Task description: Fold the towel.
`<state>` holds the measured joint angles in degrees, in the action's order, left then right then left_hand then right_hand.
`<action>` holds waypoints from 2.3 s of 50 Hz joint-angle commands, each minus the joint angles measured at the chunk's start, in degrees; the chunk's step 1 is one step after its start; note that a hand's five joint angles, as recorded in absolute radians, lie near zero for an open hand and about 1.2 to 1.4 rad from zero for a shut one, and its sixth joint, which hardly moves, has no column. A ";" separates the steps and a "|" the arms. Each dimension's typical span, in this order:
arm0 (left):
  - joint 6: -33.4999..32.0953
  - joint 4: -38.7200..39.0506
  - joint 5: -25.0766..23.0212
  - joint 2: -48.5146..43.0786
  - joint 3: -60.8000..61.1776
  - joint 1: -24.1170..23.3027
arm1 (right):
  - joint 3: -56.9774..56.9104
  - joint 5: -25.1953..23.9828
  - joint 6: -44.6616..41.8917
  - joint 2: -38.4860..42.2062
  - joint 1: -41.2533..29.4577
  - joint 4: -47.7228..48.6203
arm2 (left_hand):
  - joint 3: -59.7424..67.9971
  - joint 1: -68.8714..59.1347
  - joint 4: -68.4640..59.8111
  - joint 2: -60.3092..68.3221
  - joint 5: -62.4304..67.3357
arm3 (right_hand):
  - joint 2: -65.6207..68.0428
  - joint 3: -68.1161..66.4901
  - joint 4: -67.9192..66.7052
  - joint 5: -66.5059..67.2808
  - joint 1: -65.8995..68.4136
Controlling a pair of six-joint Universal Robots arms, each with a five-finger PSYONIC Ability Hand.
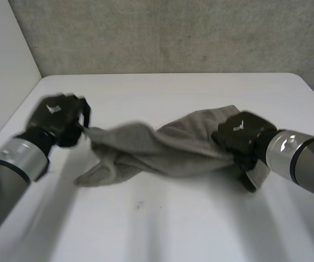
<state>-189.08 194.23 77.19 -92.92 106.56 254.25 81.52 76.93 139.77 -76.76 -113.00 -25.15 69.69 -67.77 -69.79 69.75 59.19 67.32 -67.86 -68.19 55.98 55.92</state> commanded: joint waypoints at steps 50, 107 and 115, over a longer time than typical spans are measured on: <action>5.83 16.80 -2.83 -12.29 -4.52 5.02 | -11.13 -2.49 -5.24 18.58 -1.00 10.10 | 10.31 -12.23 -10.21 10.25 10.81 | -13.09 13.63 13.95 -11.75 -1.69; 6.53 16.62 -2.04 2.74 1.19 3.62 | 28.52 4.44 31.89 9.18 12.27 52.66 | 10.31 -12.23 -10.21 10.25 10.81 | 12.61 -12.07 -11.75 13.95 24.01; 6.70 16.10 -2.13 4.93 1.63 3.70 | 22.89 5.95 25.64 -6.56 11.92 47.74 | 10.31 -12.23 -10.21 10.25 10.81 | 12.68 -12.14 -11.81 14.02 24.08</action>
<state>-182.47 210.76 75.09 -89.80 107.91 257.82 107.74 82.54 169.94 -71.37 -100.91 26.52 69.73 -67.98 -69.80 69.75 59.27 67.47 -67.72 -68.20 55.52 55.89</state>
